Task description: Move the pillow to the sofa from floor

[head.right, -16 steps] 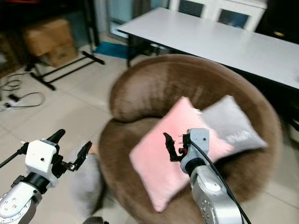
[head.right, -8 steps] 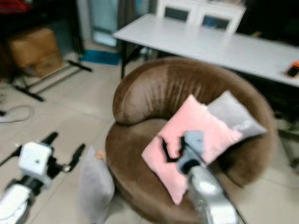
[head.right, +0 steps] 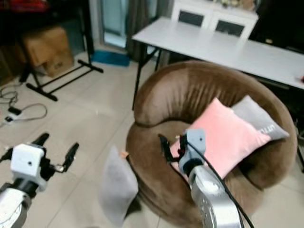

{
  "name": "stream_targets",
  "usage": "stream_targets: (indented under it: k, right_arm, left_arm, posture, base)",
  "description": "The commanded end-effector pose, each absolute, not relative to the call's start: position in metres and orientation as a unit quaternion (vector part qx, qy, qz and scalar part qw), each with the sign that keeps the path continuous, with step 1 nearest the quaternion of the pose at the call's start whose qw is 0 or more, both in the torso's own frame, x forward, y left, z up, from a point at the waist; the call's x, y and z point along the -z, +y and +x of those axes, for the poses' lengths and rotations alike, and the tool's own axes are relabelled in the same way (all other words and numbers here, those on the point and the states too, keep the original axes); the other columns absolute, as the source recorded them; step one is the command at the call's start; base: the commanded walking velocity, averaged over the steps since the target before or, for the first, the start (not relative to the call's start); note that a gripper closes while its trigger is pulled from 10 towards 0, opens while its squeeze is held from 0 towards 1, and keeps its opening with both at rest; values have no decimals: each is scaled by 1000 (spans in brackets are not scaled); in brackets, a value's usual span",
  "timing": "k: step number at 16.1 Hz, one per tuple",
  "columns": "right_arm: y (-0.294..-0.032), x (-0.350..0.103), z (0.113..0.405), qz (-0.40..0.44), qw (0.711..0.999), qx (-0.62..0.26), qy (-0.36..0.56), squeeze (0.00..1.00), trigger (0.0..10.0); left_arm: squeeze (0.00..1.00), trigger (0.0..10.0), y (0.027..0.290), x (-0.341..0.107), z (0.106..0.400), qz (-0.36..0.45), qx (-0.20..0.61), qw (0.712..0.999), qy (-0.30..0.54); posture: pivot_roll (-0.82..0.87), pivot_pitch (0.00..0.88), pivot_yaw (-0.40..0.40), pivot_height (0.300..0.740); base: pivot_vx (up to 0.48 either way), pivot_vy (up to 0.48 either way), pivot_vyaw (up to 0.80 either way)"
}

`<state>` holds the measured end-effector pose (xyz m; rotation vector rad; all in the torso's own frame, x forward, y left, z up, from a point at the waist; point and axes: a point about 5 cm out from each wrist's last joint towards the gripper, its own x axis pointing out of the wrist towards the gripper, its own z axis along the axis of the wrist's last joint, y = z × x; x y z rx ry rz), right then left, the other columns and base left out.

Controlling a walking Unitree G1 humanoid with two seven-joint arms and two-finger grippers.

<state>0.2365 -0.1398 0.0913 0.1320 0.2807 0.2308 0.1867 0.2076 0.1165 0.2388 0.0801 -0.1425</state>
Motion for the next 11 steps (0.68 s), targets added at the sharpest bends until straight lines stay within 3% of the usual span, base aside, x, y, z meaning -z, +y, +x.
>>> stream_targets:
  k: [1, 5, 8, 11]
  right_arm:
    - [-149, -92, 236, 64, 983, -104, 139, 1000, 10000]
    - [-144, -92, 237, 34, 984, -115, 130, 1000, 10000]
    - [-147, -94, 240, 37, 987, -110, 114, 1000, 10000]
    - [-143, -98, 240, 38, 986, -131, 98, 1000, 10000]
  left_arm:
    - [0, 10000, 204, -118, 188, 112, 73, 991, 30]
    - [0, 10000, 205, -119, 190, 109, 68, 991, 30]
    - [0, 10000, 205, -119, 190, 110, 67, 991, 30]
    - [0, 10000, 205, -119, 189, 110, 69, 991, 29]
  posture:
    - [46, 0, -79, 740]
    - [54, 0, -82, 740]
    - [58, 0, -81, 740]
    - [62, 0, -83, 740]
  base:
    - [0, 0, 0]
    - [240, 0, 800]
    - [320, 0, 0]
    - [315, 0, 794]
